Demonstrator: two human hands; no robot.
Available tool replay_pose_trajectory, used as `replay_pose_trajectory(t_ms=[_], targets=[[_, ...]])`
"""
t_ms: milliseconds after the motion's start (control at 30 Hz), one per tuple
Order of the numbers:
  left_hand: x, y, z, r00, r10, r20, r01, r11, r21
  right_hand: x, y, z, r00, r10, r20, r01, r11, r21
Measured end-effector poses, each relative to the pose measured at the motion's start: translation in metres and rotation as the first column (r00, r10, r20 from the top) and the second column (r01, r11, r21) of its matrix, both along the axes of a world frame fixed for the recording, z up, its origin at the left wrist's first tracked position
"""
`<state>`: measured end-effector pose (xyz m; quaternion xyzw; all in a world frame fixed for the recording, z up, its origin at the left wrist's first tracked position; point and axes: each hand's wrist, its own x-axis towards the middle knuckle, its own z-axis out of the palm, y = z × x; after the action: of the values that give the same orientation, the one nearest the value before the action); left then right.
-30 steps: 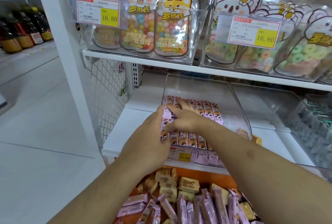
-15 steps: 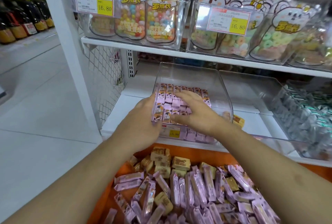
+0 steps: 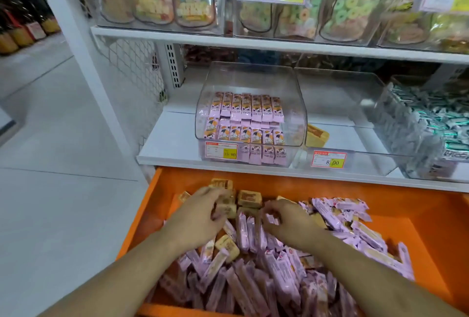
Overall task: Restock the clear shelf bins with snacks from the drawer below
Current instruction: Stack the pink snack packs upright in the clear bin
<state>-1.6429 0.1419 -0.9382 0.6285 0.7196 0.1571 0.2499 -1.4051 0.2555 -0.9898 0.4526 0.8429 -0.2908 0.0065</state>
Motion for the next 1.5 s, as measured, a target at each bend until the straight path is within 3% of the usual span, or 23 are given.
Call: replay_pose_trajectory(t_ms=[200,533,700,867,1000,1200,1333,1500], targets=[[-0.005,0.02,-0.095,0.999,0.042,-0.023,-0.046,0.964,-0.262,0.008,0.022,-0.076,0.99,-0.095,0.101,0.103,0.991,-0.08],[-0.023,0.038,-0.202,0.979,0.111,-0.169,-0.175,0.881,-0.44,-0.005,0.034,-0.141,0.954,-0.104,0.28,0.069,0.989,0.132],[-0.016,0.036,-0.193,0.983,0.179,-0.039,-0.179,0.897,-0.404,-0.007,0.029,-0.141,0.932,-0.101,0.349,0.032,0.98,0.198],[-0.016,0.029,-0.166,0.941,0.293,0.167,-0.233,0.923,-0.306,0.001,0.02,-0.124,0.907,-0.066,0.416,0.017,0.993,0.119],[-0.013,0.026,-0.137,0.904,0.296,0.309,-0.219,0.941,-0.259,0.012,0.017,-0.12,0.937,-0.081,0.341,0.058,0.995,0.078],[-0.002,0.02,-0.092,0.897,0.246,0.367,-0.185,0.963,-0.194,0.017,0.008,-0.105,0.984,-0.142,0.104,0.144,0.99,-0.008],[0.005,0.018,-0.056,0.907,0.209,0.366,-0.153,0.973,-0.174,0.023,0.007,-0.054,0.992,-0.111,-0.051,0.109,0.993,-0.047],[0.016,0.022,0.012,0.901,0.141,0.41,-0.104,0.988,-0.11,0.019,0.013,0.047,0.968,-0.053,-0.247,-0.004,0.975,-0.223]])
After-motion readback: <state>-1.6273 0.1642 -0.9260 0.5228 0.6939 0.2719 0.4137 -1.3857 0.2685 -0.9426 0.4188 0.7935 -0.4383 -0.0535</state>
